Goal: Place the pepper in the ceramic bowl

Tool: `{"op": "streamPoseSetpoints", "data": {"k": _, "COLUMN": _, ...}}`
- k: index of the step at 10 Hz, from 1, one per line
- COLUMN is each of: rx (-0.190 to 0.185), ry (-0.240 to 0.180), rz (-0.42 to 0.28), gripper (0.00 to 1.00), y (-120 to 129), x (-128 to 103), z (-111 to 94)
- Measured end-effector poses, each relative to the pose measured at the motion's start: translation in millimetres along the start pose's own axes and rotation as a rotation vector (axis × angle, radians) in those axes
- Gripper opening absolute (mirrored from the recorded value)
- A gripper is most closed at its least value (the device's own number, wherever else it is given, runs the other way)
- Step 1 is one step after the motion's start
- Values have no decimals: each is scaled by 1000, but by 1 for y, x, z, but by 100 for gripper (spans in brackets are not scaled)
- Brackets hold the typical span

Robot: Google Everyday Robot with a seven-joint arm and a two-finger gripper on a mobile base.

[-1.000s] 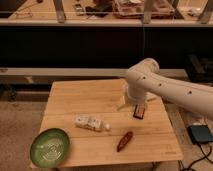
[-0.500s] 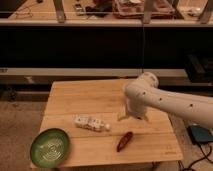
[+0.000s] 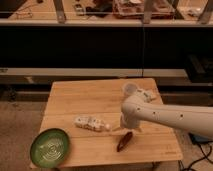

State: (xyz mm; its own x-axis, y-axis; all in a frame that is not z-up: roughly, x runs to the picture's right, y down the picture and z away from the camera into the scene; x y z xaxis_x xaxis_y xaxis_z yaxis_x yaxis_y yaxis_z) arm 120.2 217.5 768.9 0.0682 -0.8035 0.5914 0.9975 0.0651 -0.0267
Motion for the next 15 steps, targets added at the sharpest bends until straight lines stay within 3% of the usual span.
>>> {"op": "streamPoseSetpoints", "data": {"k": 3, "rx": -20, "ry": 0, "rz": 39, "gripper": 80, "y": 11, "x": -9, "z": 21}}
{"op": "streamPoseSetpoints", "data": {"k": 8, "rx": 8, "ry": -35, "rz": 45, "gripper": 79, "y": 3, "x": -23, "z": 50}}
{"op": "streamPoseSetpoints", "data": {"k": 9, "rx": 9, "ry": -40, "rz": 46, "gripper": 74, "y": 3, "x": -24, "z": 53}}
{"op": "streamPoseSetpoints", "data": {"k": 12, "rx": 19, "ry": -52, "rz": 44, "gripper": 42, "y": 1, "x": -25, "z": 55}}
{"op": "streamPoseSetpoints", "data": {"k": 13, "rx": 23, "ry": -52, "rz": 39, "gripper": 36, "y": 0, "x": -25, "z": 55}}
{"op": "streamPoseSetpoints", "data": {"k": 15, "rx": 30, "ry": -51, "rz": 24, "gripper": 34, "y": -5, "x": -24, "z": 52}}
